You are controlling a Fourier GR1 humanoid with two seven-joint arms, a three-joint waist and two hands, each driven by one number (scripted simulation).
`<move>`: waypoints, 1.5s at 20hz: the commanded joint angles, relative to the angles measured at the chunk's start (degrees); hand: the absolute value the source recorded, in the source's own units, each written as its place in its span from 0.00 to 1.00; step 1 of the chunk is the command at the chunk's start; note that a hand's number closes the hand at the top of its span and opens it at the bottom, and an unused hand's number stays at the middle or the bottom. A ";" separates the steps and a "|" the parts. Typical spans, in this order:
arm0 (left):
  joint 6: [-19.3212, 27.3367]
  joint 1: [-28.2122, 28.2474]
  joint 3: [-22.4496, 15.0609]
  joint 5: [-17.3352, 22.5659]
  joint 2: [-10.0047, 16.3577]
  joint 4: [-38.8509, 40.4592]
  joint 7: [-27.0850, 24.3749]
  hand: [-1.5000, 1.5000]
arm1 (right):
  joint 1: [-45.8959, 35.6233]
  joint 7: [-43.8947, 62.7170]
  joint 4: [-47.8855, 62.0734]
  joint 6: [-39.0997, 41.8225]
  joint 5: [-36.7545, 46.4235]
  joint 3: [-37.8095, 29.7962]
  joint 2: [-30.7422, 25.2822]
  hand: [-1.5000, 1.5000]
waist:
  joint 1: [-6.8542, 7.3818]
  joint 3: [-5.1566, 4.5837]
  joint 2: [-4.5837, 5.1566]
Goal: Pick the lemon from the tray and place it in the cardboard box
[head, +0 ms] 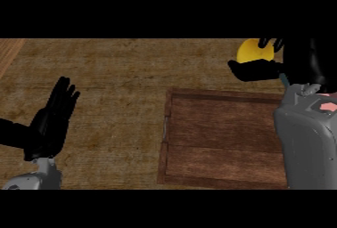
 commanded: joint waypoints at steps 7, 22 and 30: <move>1.02 -0.58 -1.25 -1.64 -1.19 0.16 -0.33 0.50 | 0.57 -11.98 14.24 -6.56 -0.55 -11.19 -14.24 1.00 | 0.24 0.03 0.21; -0.05 -4.43 -0.67 -0.63 -0.83 2.57 0.23 0.50 | -2.95 -22.36 49.29 -6.09 6.22 -9.26 -24.03 1.00 | 1.22 -0.05 0.89; 0.08 -3.73 0.04 -0.97 -0.27 2.21 0.03 0.50 | -6.20 -34.15 66.77 -16.78 0.14 -17.28 -25.60 0.00 | 1.69 0.14 0.81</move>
